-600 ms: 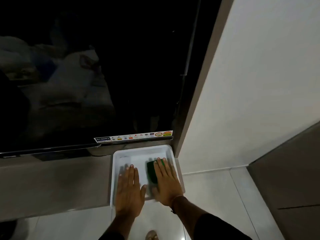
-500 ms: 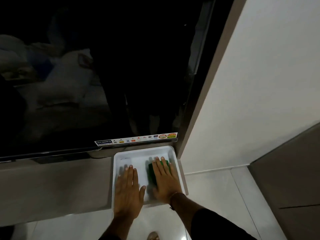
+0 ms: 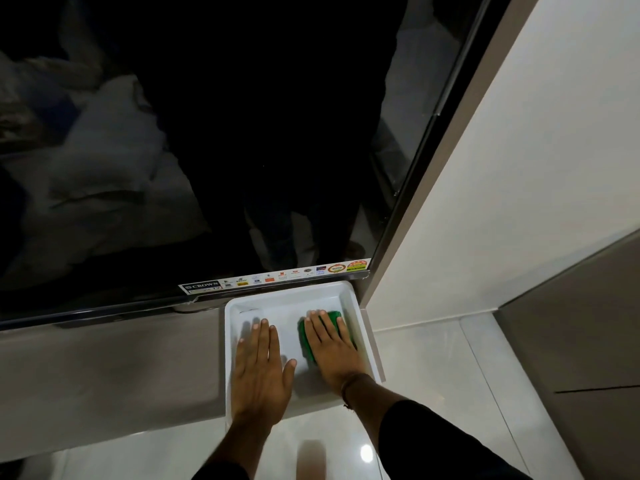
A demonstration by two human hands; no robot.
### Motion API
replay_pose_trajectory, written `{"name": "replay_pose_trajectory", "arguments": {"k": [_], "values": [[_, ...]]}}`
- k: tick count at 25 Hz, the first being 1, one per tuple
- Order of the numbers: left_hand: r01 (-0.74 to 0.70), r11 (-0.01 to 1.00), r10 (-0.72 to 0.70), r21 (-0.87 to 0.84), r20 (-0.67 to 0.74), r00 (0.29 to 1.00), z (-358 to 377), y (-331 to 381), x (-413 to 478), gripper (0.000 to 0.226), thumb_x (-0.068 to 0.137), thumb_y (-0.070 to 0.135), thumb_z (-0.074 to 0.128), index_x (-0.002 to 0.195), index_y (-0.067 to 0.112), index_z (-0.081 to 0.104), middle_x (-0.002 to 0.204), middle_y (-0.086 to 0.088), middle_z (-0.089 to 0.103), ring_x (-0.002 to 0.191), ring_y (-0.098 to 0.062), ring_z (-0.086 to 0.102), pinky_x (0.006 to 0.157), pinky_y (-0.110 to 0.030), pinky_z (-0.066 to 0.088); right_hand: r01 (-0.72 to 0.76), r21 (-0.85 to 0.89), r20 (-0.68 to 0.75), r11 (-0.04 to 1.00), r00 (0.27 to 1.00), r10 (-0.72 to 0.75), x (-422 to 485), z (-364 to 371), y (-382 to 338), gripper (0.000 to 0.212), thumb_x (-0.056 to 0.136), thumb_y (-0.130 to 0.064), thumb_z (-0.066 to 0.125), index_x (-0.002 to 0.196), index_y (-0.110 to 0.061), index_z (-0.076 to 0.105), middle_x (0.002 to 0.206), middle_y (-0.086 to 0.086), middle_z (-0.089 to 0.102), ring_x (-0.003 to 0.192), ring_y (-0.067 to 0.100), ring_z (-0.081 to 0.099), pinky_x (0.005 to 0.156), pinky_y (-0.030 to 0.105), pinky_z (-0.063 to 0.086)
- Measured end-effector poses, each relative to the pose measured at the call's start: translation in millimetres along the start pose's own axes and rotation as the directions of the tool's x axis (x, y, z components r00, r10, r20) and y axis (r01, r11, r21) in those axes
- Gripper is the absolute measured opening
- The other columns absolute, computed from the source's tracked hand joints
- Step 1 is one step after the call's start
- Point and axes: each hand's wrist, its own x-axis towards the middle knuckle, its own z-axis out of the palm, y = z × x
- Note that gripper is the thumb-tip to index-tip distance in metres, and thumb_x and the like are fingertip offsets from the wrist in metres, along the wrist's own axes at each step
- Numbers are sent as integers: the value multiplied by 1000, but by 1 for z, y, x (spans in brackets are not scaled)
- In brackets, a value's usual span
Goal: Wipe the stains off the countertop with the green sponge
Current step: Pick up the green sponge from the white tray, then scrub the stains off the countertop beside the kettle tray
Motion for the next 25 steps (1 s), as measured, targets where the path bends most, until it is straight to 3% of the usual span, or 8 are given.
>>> {"name": "replay_pose_trajectory", "arguments": {"k": [8,12,15,20,25], "values": [[11,998,-9,56,-43,999,-27,30,-14,105,86,70,-24,161,5,9,170,-19,4,157,-36,-2,128,-57,13,95,7,-193,995,977,-92,-31,-48,9,93,92,-22,74,160,-11,10,168,15,26,156,38,19,122,51,10],[-67,993,74,100,-60,996,-46,86,-20,104,88,71,-20,161,6,17,170,-19,15,157,-37,9,127,-59,14,30,-39,-314,999,948,-41,-78,-93,47,84,93,-13,68,159,-9,15,167,17,28,155,39,19,125,53,15],[-203,972,208,120,-38,977,-48,168,-32,93,97,65,2,156,1,32,165,-23,30,153,-42,26,124,-61,23,-90,-55,-384,994,921,62,-141,-119,113,79,91,1,59,158,-5,19,166,18,31,155,41,21,124,54,23],[-451,887,460,103,-88,884,-24,332,-55,97,95,67,-12,159,3,24,169,-18,22,156,-36,18,123,-46,-4,-301,-68,-456,951,857,238,-268,-140,247,83,87,9,56,159,-4,17,167,18,27,156,40,16,125,55,20],[-676,726,687,125,-88,721,2,499,-74,99,93,67,-19,160,4,18,169,-18,18,156,-36,13,127,-56,17,-541,-57,-495,839,745,447,-397,-156,366,80,88,8,52,160,-5,18,167,18,28,156,40,18,126,56,16]]}}
